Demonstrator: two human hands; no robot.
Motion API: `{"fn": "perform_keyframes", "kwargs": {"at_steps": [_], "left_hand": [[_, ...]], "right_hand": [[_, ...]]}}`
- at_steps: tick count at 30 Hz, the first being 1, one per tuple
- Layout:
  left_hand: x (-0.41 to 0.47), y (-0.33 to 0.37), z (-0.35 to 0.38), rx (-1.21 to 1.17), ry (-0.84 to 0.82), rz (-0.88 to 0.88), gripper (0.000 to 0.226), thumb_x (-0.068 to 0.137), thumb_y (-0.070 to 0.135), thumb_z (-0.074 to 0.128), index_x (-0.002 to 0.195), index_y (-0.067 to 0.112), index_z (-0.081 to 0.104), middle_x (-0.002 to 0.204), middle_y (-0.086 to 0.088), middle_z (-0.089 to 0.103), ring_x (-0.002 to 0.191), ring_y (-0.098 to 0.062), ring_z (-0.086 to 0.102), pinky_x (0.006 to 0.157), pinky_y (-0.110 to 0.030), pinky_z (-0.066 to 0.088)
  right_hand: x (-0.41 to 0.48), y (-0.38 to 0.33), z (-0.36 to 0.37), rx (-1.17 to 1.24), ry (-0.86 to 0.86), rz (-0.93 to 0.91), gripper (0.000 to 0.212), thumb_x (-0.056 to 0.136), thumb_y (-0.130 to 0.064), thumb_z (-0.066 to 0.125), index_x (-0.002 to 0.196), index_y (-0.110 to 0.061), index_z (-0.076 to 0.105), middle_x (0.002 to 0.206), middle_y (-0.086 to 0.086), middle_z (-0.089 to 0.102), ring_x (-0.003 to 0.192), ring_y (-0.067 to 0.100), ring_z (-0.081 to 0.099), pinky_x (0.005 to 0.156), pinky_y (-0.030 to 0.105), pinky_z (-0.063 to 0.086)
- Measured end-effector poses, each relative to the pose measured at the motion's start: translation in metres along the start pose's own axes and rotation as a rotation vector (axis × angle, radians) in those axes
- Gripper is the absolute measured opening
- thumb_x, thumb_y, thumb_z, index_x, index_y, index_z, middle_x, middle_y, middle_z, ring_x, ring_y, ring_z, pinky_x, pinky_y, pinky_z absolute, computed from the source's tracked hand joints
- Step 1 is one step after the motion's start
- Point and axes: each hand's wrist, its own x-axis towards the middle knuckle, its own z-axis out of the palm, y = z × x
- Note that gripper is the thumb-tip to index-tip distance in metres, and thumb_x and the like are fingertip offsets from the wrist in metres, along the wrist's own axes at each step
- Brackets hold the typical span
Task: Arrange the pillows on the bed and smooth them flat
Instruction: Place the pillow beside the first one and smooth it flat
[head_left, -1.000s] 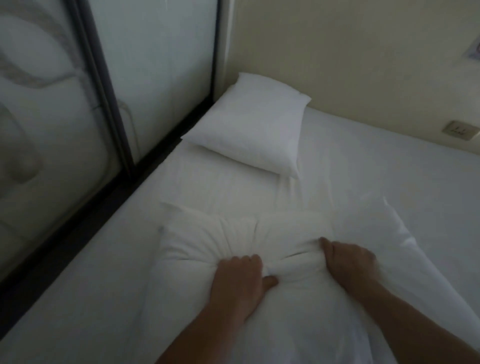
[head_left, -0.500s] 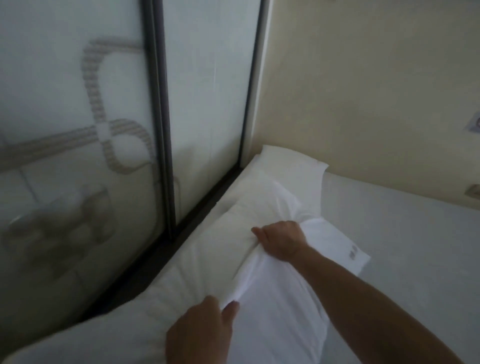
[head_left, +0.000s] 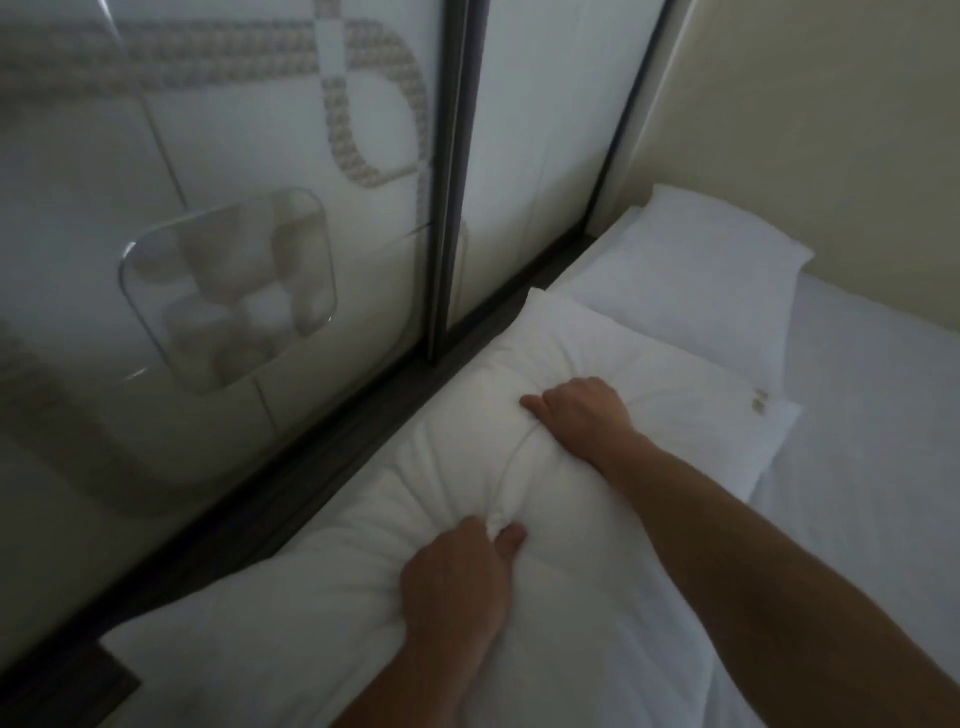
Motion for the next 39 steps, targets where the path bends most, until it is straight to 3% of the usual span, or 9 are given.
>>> {"fn": "perform_keyframes", "kwargs": {"at_steps": [12,22,30,34,39], "left_hand": [[-0.002,-0.012,0.017,-0.047,0.044,-0.005,0.062,0.09,0.068,0.031,0.113,0.019,0.06,0.105,-0.009,0.072,0.102,-0.031,0.065,0.084,-0.038,0.048],[-0.012,-0.006,0.01,-0.012,0.005,0.008,0.054,0.091,0.065,0.035,0.106,0.02,0.059,0.1,-0.005,0.072,0.098,-0.028,0.067,0.08,-0.037,0.05],[-0.005,-0.011,0.018,-0.057,0.052,-0.023,0.048,0.091,0.062,0.039,0.099,0.018,0.058,0.1,-0.006,0.071,0.098,-0.031,0.067,0.081,-0.038,0.049],[0.0,-0.017,0.019,-0.057,0.141,-0.032,0.047,0.088,0.061,0.047,0.091,0.018,0.063,0.088,-0.008,0.073,0.086,-0.03,0.07,0.073,-0.038,0.052],[0.006,-0.017,0.024,-0.079,0.167,-0.079,0.046,0.089,0.06,0.048,0.097,0.017,0.062,0.099,-0.01,0.072,0.096,-0.032,0.066,0.079,-0.039,0.047]], "right_hand": [[-0.004,-0.008,0.011,-0.04,0.078,0.005,0.061,0.099,-0.053,0.033,0.074,-0.01,0.07,0.083,0.02,0.071,0.082,0.039,0.065,0.076,0.04,0.046],[-0.016,-0.01,0.001,-0.045,-0.067,0.036,0.062,0.1,-0.053,0.031,0.077,-0.011,0.07,0.084,0.018,0.071,0.084,0.038,0.065,0.078,0.041,0.047],[-0.015,-0.024,0.022,-0.094,-0.053,0.063,0.066,0.1,-0.049,0.03,0.074,-0.004,0.07,0.073,0.02,0.07,0.071,0.039,0.068,0.067,0.043,0.051],[-0.011,-0.031,0.031,-0.099,-0.085,0.01,0.054,0.101,-0.044,0.031,0.086,-0.009,0.07,0.079,0.021,0.071,0.075,0.04,0.068,0.068,0.044,0.052],[-0.013,-0.023,0.04,-0.174,-0.079,-0.154,0.035,0.103,-0.03,0.034,0.094,-0.015,0.065,0.077,0.015,0.071,0.071,0.038,0.067,0.062,0.044,0.052]]}}
